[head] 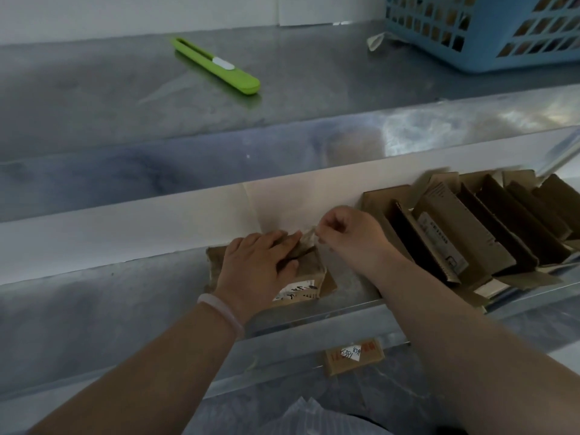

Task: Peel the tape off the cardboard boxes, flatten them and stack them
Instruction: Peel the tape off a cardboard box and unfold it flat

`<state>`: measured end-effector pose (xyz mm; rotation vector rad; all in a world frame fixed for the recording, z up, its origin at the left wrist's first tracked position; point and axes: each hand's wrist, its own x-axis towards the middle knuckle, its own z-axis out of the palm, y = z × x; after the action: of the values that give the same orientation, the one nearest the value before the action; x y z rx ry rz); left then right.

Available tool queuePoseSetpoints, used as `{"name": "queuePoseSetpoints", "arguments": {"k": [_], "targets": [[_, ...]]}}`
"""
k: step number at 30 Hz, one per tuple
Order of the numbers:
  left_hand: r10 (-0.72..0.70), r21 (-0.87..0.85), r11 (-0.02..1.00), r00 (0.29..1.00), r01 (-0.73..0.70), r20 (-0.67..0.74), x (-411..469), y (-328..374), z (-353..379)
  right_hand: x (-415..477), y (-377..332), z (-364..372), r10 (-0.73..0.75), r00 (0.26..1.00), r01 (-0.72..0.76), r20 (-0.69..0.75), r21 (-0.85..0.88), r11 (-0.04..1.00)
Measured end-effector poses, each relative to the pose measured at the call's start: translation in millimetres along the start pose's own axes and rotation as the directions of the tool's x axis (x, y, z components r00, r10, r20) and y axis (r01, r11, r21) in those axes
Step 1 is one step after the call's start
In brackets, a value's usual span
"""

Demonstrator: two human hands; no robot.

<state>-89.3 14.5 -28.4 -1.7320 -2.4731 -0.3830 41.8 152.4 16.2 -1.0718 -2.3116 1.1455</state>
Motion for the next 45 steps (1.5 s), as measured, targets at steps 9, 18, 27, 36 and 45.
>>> {"name": "queuePoseSetpoints", "arguments": {"k": [9, 18, 27, 36, 45], "targets": [[-0.131, -0.237, 0.957, 0.979, 0.166, 0.155, 18, -5, -10, 4, 1, 7, -0.182, 0.981, 0.19, -0.066, 0.138, 0.972], [-0.278, -0.506, 0.792, 0.939, 0.342, 0.2, 31, 13, -14, 6, 20, 9, -0.353, 0.936, 0.353, -0.017, 0.075, 0.933], [-0.402, -0.43, 0.784, 0.894, 0.448, 0.199, 37, 20, -14, -1, 44, 12, 0.099, 0.995, -0.086, -0.011, 0.407, 0.91], [-0.467, -0.418, 0.771, 0.873, 0.48, 0.141, 40, 31, -14, 0, 41, 29, 0.122, 0.989, -0.144, 0.08, 0.415, 0.898], [-0.57, -0.534, 0.682, 0.82, 0.5, 0.039, 38, 29, -10, -2, 49, 36, 0.127, 0.989, -0.145, 0.072, 0.455, 0.879]]}}
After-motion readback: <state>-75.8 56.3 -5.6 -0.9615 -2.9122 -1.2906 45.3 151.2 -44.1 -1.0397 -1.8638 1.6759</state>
